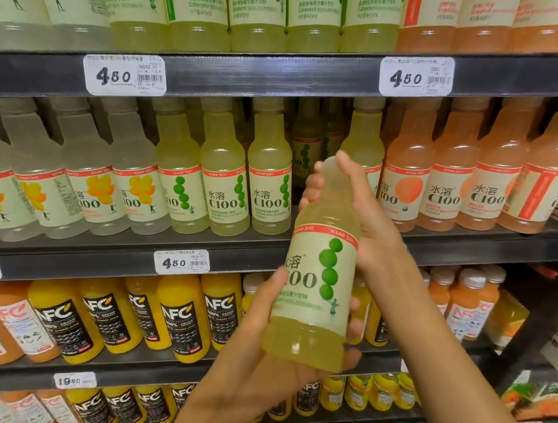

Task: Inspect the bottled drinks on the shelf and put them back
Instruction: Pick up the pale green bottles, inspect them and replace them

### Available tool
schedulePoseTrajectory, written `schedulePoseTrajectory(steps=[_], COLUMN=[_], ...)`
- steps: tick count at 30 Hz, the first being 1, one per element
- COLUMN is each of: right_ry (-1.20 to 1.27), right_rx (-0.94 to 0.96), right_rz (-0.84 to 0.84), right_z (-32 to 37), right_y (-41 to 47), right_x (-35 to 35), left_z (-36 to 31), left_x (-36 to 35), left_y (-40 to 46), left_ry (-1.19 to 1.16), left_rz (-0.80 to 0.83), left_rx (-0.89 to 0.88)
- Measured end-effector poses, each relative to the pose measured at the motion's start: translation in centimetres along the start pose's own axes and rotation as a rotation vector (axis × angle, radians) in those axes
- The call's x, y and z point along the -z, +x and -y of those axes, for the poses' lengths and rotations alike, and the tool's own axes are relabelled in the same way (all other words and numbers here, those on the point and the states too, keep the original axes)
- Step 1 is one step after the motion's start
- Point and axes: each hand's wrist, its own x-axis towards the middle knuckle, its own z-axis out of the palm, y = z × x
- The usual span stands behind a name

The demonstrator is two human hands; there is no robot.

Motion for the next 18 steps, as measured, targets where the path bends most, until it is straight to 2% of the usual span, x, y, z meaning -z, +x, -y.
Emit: schedulePoseTrajectory(steps=[4, 7, 9, 12, 15, 18], right_ry=[-0.176, -0.261, -0.275, -0.401, -0.575, -0.776], right_rx=[0.237, 0.266, 0.269, 0.330, 0.431, 0.547], right_rz=[0.045, 0.057, 0.082, 0.088, 0.117, 0.125], right_z=[0.4, 0.4, 0.5, 0.9, 1.6, 2.8], right_y=[-0.2, -0.4, -0.6, -0.7, -0.7, -0.3], right_x=[1.2, 1.9, 1.9, 1.2, 0.3, -0.9], left_z=[-1.2, -1.6, -1.7, -1.7, -2.1, -2.5], left_x=[2.8, 4.0, 4.3, 3.9, 3.2, 2.8], left_y=[0.6, 0.9, 1.0, 1.5, 2.6, 4.2], left_ry=[0.071, 0.187, 0.359, 0.770, 0.982, 1.007], left_rz=[-0.125, -0.194, -0.225, -0.336, -0.301, -0.288], left_rx=[-0.088, -0.111, -0.139, -0.222, -0.377, -0.470])
